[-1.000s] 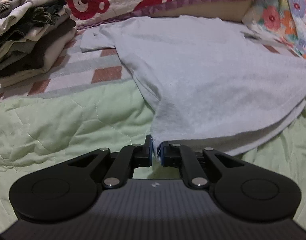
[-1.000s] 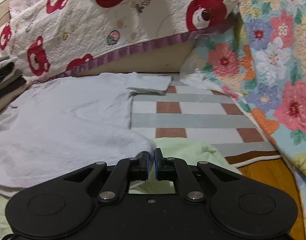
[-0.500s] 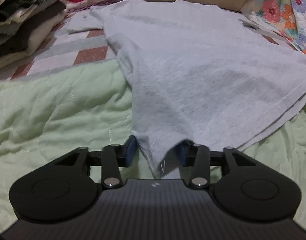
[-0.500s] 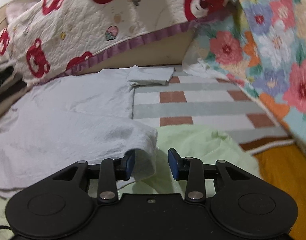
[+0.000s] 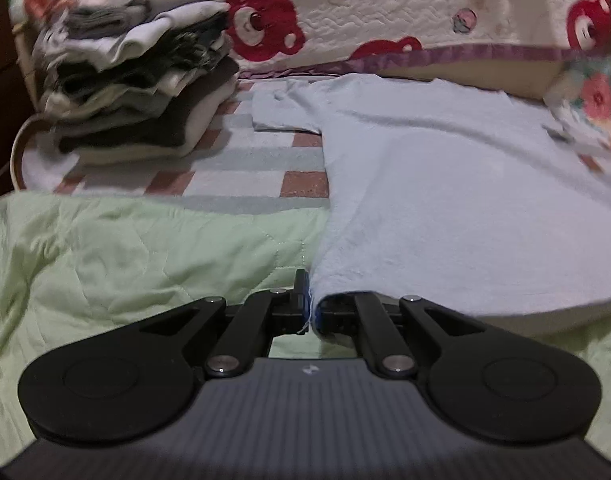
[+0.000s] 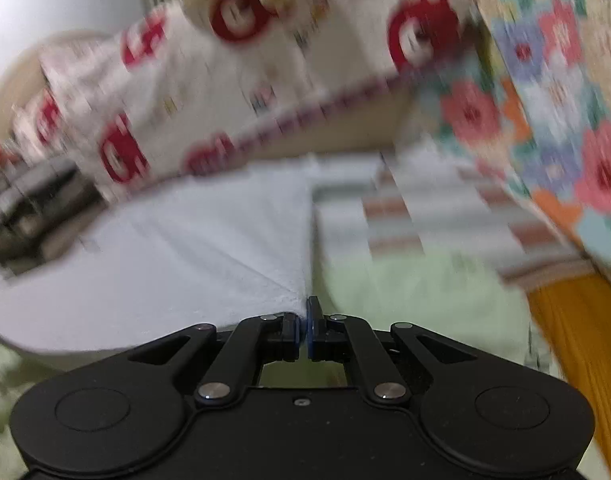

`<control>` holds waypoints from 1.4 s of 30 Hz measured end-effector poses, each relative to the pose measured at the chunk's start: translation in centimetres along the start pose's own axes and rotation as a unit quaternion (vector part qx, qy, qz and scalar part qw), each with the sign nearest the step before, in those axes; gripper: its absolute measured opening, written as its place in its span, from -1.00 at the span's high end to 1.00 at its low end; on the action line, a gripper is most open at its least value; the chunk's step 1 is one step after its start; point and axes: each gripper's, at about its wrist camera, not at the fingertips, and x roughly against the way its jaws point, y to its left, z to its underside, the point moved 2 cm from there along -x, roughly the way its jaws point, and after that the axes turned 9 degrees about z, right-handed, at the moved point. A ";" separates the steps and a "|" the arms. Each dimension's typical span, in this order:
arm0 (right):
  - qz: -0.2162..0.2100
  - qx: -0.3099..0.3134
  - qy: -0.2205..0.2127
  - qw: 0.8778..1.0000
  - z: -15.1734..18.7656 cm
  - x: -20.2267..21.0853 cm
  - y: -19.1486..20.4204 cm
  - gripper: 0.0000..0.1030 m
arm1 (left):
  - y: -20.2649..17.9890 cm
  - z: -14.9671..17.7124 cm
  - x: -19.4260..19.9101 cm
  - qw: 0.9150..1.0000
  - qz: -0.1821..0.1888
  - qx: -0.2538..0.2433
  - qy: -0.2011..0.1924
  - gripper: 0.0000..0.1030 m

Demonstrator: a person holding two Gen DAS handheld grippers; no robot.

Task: Fold clothes

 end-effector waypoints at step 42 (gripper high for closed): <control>-0.031 -0.007 0.125 0.992 -5.1 -9.9 -0.9 0.24 | 6.3 1.1 0.1 0.989 0.084 0.100 0.065 0.06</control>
